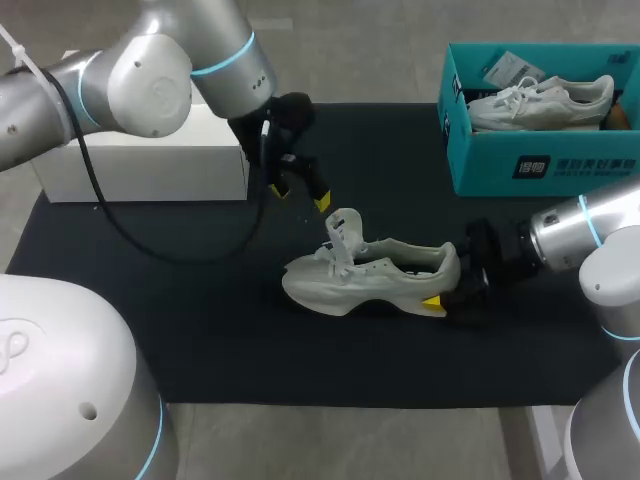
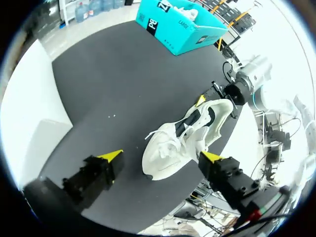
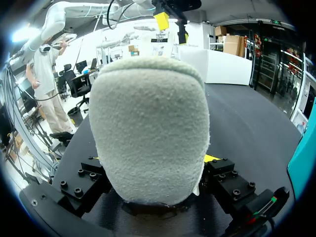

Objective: Take the shoe out of the shoebox, open the shoe tongue, remove and reinsert the insole, then place the shoe into the shoebox

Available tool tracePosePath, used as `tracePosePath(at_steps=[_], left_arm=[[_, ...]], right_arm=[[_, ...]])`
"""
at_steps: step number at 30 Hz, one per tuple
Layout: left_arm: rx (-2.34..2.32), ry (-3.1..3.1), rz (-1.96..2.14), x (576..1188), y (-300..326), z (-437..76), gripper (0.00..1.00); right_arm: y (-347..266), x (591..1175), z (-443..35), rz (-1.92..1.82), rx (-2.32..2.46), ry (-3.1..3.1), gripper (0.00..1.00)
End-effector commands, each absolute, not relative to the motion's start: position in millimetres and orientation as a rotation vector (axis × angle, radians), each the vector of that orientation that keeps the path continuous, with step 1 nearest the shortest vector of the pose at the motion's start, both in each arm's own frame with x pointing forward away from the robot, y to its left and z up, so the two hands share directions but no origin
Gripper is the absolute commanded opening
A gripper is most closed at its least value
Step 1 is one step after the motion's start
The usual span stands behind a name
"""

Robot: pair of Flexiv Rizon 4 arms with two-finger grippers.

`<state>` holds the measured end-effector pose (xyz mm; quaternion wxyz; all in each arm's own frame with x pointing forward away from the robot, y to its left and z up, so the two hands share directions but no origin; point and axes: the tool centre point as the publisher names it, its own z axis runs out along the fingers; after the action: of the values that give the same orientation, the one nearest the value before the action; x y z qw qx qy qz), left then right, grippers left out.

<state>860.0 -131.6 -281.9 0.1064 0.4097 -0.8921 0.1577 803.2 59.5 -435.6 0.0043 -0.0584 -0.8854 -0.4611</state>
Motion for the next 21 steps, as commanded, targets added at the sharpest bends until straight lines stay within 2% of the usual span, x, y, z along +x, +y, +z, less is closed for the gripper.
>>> tracePosePath(at_steps=[1,5,14,21], left_arm=[[-0.167,-3.285,-0.053,874,-148,-255,1.0],[-0.304,-3.343,-0.203,878,-151,-252,1.0],[-0.32,-3.345,-0.211,878,-151,-252,1.0],[-0.286,-3.449,0.093,870,-167,-259,1.0]], right_arm=[[60,803,-440,-1.444,-0.186,-2.777,0.0],[60,803,-440,-1.444,-0.186,-2.777,0.0],[60,803,-440,-1.444,-0.186,-2.777,0.0],[60,803,-440,-1.444,-0.186,-2.777,0.0]])
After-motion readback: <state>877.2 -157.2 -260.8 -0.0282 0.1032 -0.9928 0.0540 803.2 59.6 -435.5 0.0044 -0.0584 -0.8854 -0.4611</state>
